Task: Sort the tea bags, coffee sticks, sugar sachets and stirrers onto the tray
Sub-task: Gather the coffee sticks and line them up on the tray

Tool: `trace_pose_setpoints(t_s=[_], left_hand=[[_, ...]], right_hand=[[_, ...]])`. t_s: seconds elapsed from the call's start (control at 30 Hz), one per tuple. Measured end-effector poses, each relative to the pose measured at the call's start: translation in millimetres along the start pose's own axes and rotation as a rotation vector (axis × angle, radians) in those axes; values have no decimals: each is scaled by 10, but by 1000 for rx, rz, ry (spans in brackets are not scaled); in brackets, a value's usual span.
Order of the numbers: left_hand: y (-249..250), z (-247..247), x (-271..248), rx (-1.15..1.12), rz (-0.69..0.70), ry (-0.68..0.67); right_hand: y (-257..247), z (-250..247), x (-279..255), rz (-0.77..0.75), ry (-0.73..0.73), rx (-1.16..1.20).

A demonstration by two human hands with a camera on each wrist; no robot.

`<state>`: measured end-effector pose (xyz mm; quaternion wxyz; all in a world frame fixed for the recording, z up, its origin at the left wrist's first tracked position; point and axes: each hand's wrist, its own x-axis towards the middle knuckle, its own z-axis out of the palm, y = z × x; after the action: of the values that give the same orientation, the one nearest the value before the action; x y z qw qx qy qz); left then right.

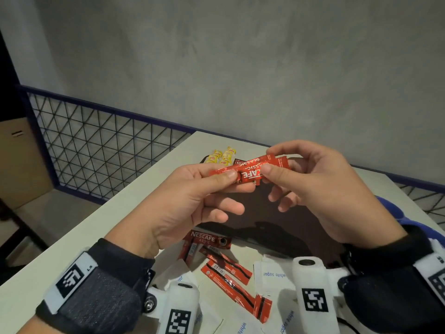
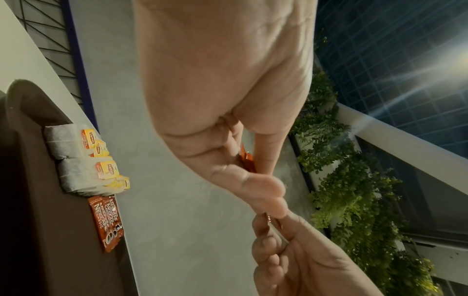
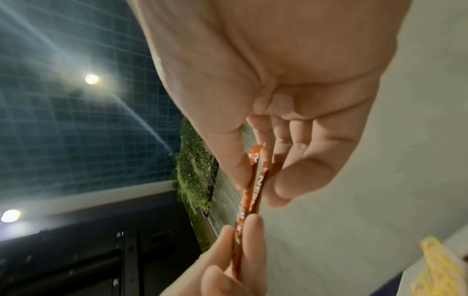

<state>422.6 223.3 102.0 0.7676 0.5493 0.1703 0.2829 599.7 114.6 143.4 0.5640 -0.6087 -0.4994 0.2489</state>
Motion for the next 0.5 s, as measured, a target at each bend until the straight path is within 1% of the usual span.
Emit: trace_pose_setpoints(t_s=[0.13, 0.2, 0.27, 0.33, 0.4, 0.43, 0.5], left_hand=[[16, 13, -46, 74, -17, -79], [10, 14, -58, 115, -25, -144], [-3, 16, -56, 131, -35, -174], [-20, 20, -43, 154, -32, -145], [-34, 23, -27, 178, -21, -87], [-36, 20, -19, 174, -11, -59], [-31, 15, -12, 153, 10, -19]], right_hand=[[43, 6, 48, 29, 55, 214], [64, 27, 59, 4, 70, 243], [69, 55, 55, -29, 73, 235], [60, 77, 48, -54, 88, 245], [56, 104, 40, -47, 102, 257], [63, 121, 32, -30, 89, 246], [91, 166, 8, -10, 16, 160]])
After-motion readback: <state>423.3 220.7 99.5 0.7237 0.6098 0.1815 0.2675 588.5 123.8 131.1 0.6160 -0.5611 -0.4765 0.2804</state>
